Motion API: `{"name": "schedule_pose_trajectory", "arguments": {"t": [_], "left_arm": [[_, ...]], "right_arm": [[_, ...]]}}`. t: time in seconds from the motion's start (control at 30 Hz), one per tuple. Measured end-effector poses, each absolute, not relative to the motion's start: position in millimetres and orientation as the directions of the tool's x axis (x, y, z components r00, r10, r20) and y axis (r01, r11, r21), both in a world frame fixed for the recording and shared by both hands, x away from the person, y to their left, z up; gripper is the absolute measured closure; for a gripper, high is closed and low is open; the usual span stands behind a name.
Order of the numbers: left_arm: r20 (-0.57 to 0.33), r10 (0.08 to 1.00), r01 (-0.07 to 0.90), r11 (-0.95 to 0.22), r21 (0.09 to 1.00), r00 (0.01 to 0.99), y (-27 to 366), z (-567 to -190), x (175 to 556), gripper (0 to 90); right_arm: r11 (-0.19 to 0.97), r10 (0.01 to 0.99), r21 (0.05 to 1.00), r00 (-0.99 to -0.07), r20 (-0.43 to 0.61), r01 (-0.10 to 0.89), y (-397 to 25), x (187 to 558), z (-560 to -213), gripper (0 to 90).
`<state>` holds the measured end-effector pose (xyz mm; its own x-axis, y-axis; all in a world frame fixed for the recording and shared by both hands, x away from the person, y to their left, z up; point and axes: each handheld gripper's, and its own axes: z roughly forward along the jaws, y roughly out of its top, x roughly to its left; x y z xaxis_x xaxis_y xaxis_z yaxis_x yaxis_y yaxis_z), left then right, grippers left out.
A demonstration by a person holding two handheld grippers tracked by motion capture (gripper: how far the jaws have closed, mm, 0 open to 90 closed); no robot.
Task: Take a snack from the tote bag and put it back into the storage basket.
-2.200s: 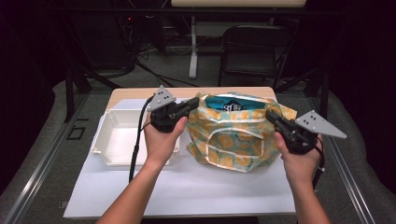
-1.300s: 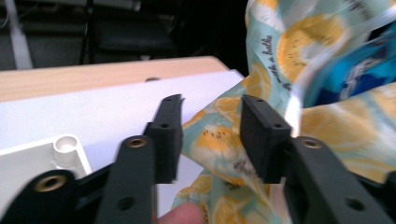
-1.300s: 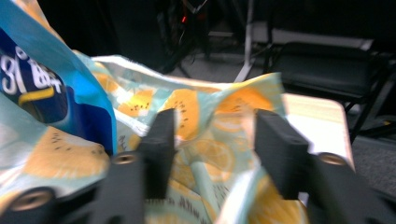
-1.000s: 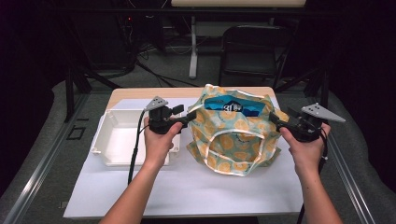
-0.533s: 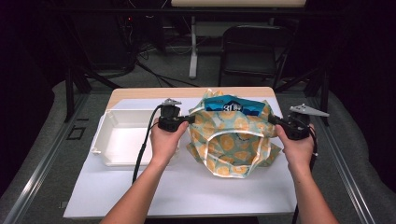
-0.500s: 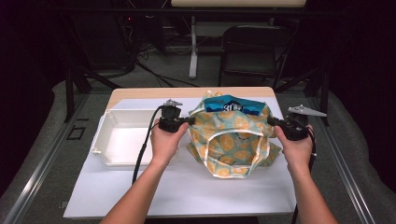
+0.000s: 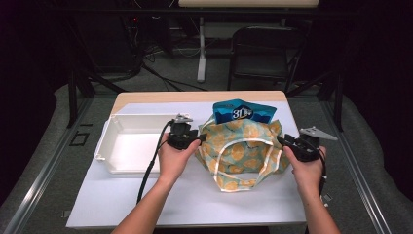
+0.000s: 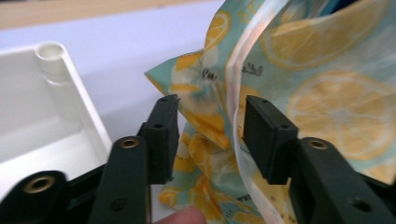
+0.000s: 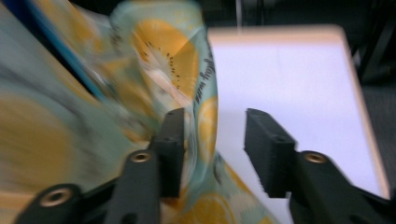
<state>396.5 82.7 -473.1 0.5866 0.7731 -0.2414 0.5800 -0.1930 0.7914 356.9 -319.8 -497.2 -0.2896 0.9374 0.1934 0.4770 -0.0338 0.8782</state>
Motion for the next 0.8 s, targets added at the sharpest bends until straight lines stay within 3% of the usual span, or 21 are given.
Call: {"name": "schedule_pose_trajectory", "arguments": {"t": [0.03, 0.3, 0.5, 0.6, 0.63, 0.67, 0.8], "left_arm": [[-0.236, 0.762, 0.552, -0.186, 0.813, 0.603, 89, -471, 391, 53.5], [-0.278, 0.747, 0.519, -0.104, 0.848, 0.604, 100, -470, 371, 53.7], [-0.243, 0.678, 0.445, -0.138, 0.885, 0.693, 82, -469, 343, 48.2], [-0.213, 0.677, 0.429, -0.168, 0.887, 0.704, 73, -471, 336, 41.3], [-0.211, 0.677, 0.435, -0.178, 0.883, 0.705, 68, -473, 336, 38.5], [-0.213, 0.669, 0.439, -0.187, 0.879, 0.712, 65, -474, 337, 35.5], [-0.172, 0.668, 0.435, -0.248, 0.866, 0.724, 53, -480, 337, 26.5]], "right_arm": [[-0.066, 0.927, 0.911, -0.314, 0.207, 0.407, -324, 342, -486, 53.3], [-0.055, 0.892, 0.966, -0.422, 0.161, 0.252, -318, 289, -459, 38.9], [0.042, 0.844, 0.965, -0.526, 0.104, 0.257, -292, 284, -461, 29.7], [0.053, 0.839, 0.961, -0.535, 0.105, 0.271, -282, 289, -468, 34.8], [0.066, 0.844, 0.963, -0.529, 0.087, 0.263, -280, 288, -471, 49.2], [0.064, 0.843, 0.964, -0.530, 0.086, 0.259, -279, 287, -472, 56.9], [0.065, 0.869, 0.969, -0.491, 0.061, 0.237, -280, 282, -477, 79.4]]}}
